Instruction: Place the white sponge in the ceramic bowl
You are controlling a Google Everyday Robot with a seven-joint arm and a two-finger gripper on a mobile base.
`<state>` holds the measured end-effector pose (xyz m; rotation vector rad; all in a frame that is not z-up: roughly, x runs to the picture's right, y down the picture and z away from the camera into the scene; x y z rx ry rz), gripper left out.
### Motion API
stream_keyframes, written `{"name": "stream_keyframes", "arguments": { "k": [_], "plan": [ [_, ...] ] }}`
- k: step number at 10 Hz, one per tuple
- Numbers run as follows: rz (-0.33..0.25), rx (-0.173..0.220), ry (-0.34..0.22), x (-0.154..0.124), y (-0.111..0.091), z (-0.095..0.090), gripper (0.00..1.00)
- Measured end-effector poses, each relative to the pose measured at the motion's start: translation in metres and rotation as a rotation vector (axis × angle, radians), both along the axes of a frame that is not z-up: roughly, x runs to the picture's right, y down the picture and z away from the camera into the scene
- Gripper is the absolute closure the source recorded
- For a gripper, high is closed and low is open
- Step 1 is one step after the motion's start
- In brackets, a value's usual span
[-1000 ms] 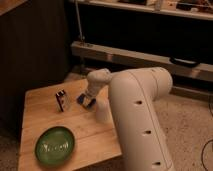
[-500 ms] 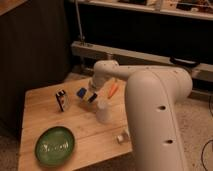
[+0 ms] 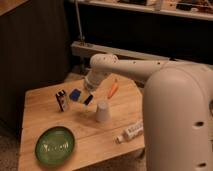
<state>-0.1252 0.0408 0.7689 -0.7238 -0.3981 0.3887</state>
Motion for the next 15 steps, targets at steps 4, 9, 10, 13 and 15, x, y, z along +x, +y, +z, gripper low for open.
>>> {"name": "stream_keyframes", "arguments": {
  "k": [4, 9, 10, 13, 15],
  "plan": [
    [-0.104, -0.061, -0.103, -0.024, 0.060, -0.073, 0.96],
    [-0.261, -0.157, -0.316, -0.087, 0.109, -0.132, 0.96],
    [-0.287, -0.182, -0.365, -0.108, 0.111, -0.135, 0.93],
    [-0.315, -0.209, -0.405, -0.116, 0.114, -0.138, 0.65],
    [-0.321, -0.189, -0.405, -0.110, 0.116, -0.141, 0.45]
  ]
}}
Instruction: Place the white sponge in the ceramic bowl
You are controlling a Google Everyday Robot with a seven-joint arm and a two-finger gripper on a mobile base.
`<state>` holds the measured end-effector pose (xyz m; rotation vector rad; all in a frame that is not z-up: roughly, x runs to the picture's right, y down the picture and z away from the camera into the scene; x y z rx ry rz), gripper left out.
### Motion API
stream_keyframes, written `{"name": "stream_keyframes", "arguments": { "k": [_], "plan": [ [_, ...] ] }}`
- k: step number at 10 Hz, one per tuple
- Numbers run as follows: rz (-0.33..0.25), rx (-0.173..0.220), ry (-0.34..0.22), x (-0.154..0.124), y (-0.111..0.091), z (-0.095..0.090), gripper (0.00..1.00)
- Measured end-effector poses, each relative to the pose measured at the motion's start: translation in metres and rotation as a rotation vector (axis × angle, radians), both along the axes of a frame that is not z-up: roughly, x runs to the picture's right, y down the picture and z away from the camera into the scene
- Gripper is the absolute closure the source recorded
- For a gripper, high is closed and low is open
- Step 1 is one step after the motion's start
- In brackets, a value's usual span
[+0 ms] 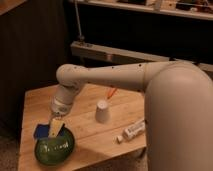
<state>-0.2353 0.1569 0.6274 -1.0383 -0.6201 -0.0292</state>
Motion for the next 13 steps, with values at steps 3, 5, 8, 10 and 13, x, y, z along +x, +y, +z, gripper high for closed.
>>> {"name": "stream_keyframes", "arguments": {
  "k": [3, 5, 8, 10, 13],
  "plan": [
    [0.033, 0.046, 0.005, 0.006, 0.000, 0.001, 0.21],
    [0.040, 0.055, 0.002, 0.003, -0.001, 0.001, 0.20],
    [0.040, 0.057, 0.002, -0.003, -0.002, 0.003, 0.20],
    [0.054, 0.009, 0.009, -0.003, -0.007, 0.007, 0.20],
    [0.058, -0.007, 0.007, 0.000, -0.009, 0.009, 0.20]
  ]
}}
